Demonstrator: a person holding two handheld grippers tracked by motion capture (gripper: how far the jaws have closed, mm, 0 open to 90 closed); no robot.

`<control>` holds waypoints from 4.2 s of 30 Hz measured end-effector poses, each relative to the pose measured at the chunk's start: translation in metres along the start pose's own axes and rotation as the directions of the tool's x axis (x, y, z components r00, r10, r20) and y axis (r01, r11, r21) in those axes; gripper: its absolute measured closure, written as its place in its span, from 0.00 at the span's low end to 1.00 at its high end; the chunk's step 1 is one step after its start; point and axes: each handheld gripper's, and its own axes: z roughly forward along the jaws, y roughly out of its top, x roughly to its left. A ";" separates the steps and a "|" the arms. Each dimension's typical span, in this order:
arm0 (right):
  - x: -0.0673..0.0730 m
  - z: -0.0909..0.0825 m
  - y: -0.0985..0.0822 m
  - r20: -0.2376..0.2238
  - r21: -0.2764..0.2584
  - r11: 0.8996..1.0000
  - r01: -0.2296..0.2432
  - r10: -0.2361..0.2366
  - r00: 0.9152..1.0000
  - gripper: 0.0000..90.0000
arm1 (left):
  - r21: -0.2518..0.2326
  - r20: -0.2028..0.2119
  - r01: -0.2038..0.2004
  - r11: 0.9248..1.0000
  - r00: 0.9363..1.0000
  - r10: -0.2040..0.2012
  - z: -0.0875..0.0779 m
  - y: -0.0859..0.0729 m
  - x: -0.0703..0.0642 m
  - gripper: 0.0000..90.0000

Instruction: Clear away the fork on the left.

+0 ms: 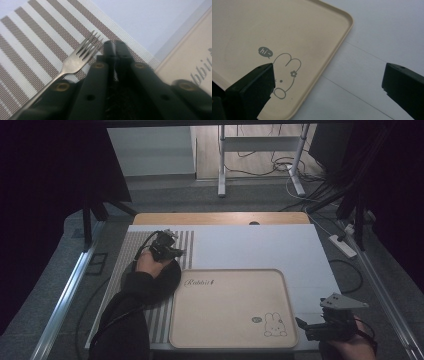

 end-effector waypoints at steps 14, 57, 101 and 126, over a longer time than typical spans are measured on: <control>0.000 0.000 0.000 -0.003 0.000 1.000 0.003 -0.003 1.000 0.00 | 0.094 -0.015 -0.012 0.996 1.000 0.013 0.034 0.013 0.004 0.99; 0.001 0.001 0.000 -0.012 0.009 1.000 0.020 -0.020 1.000 0.00 | 0.074 -0.086 0.201 0.977 0.977 -0.194 0.002 0.003 0.087 0.00; 0.003 0.002 0.000 -0.021 0.019 0.999 0.038 -0.038 0.999 0.00 | 0.149 -0.233 -0.166 0.975 0.952 0.198 0.003 -0.010 0.079 0.96; 0.004 0.001 0.000 -0.017 0.021 0.998 0.052 -0.052 0.999 0.00 | 0.150 -0.051 -0.053 0.987 0.997 0.062 -0.035 -0.021 0.055 0.96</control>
